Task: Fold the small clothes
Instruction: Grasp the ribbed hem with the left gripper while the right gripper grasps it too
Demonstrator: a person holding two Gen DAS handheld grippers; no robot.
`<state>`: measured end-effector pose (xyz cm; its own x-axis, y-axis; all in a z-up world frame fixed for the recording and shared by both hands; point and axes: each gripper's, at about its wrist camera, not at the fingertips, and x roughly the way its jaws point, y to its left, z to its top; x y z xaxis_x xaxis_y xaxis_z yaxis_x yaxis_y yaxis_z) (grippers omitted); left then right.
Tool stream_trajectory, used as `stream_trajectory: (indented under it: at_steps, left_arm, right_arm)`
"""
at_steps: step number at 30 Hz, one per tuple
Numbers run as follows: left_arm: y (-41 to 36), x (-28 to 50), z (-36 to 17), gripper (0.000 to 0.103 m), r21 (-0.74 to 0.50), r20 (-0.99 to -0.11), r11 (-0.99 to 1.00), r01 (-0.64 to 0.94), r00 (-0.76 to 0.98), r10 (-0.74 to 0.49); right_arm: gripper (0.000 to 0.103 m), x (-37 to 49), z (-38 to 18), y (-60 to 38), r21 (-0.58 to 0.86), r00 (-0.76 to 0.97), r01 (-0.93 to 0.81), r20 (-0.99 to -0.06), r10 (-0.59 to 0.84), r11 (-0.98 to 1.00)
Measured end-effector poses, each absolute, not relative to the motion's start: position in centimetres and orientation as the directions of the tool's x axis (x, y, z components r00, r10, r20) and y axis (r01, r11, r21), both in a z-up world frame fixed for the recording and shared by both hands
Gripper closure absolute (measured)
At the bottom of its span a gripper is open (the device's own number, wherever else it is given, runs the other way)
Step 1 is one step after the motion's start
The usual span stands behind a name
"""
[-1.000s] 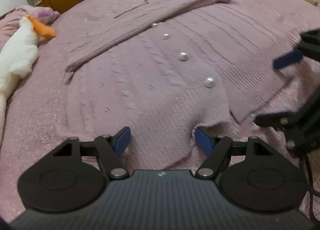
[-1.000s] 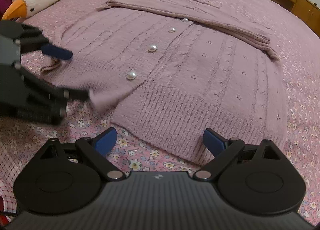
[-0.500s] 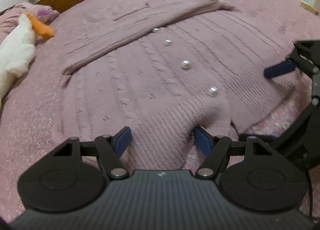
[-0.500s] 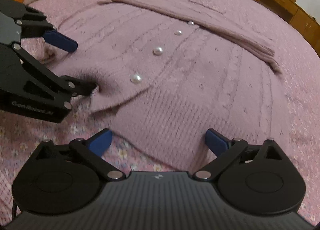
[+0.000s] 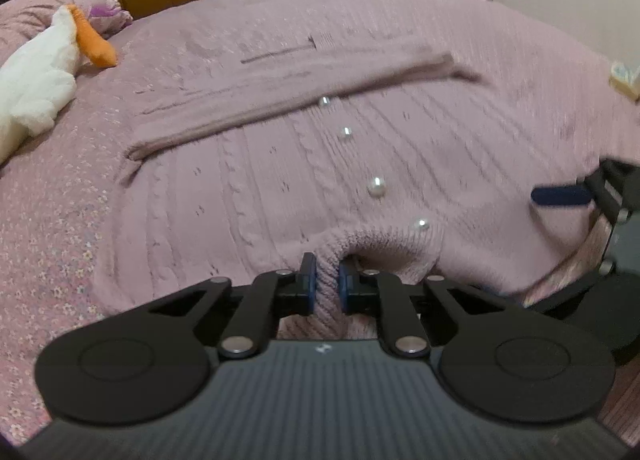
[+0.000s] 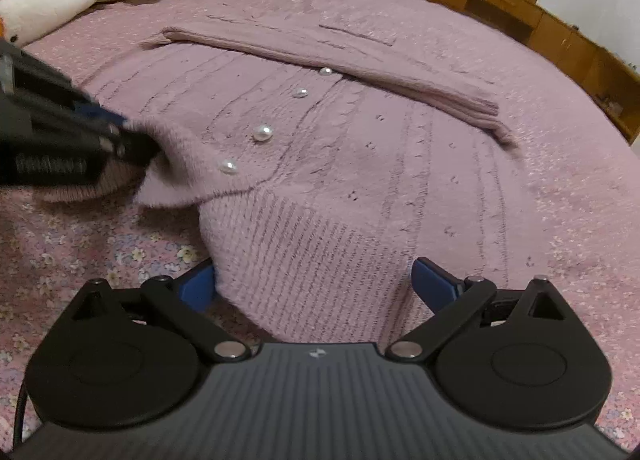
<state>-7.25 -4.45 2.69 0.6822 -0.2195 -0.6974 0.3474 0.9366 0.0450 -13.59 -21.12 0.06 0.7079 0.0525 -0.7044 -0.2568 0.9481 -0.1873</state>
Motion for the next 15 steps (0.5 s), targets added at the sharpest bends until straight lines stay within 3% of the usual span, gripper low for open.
stream_trajectory:
  at_steps: [4, 6, 7, 9, 11, 15]
  left_arm:
    - [-4.4, -7.4, 3.7, 0.090, 0.043, -0.665, 0.938, 0.343, 0.711, -0.229]
    - [-4.4, -7.4, 3.6, 0.090, 0.045, -0.663, 0.937, 0.347, 0.712, -0.232]
    - [-4.3, -7.3, 3.3, 0.090, 0.042, -0.666, 0.937, 0.347, 0.709, -0.233]
    - [-4.3, -7.0, 2.7, 0.090, 0.016, -0.688, 0.937, 0.348, 0.684, -0.242]
    - [-4.3, -6.7, 1.9, 0.087, 0.000, -0.720, 0.938, 0.348, 0.651, -0.241]
    - [-4.8, -7.1, 0.8, 0.080, 0.024, -0.729, 0.938, 0.346, 0.648, -0.220]
  right_arm:
    - [0.004, -13.3, 0.2, -21.5, -0.223, 0.750, -0.179, -0.661, -0.013, 0.958]
    - [0.010, -12.9, 0.5, -22.2, -0.210, 0.768, -0.136, -0.640, -0.031, 0.968]
    - [0.019, -12.7, 0.7, -22.6, -0.198, 0.772, -0.115, -0.635, -0.038, 0.973]
    - [0.051, -12.2, 1.0, -23.5, -0.150, 0.772, -0.083, -0.635, -0.032, 0.985]
    - [0.070, -11.9, 0.9, -24.5, -0.103, 0.767, -0.045, -0.641, -0.032, 0.994]
    - [0.078, -12.0, 1.1, -26.1, -0.013, 0.770, -0.015, -0.638, 0.004, 1.000]
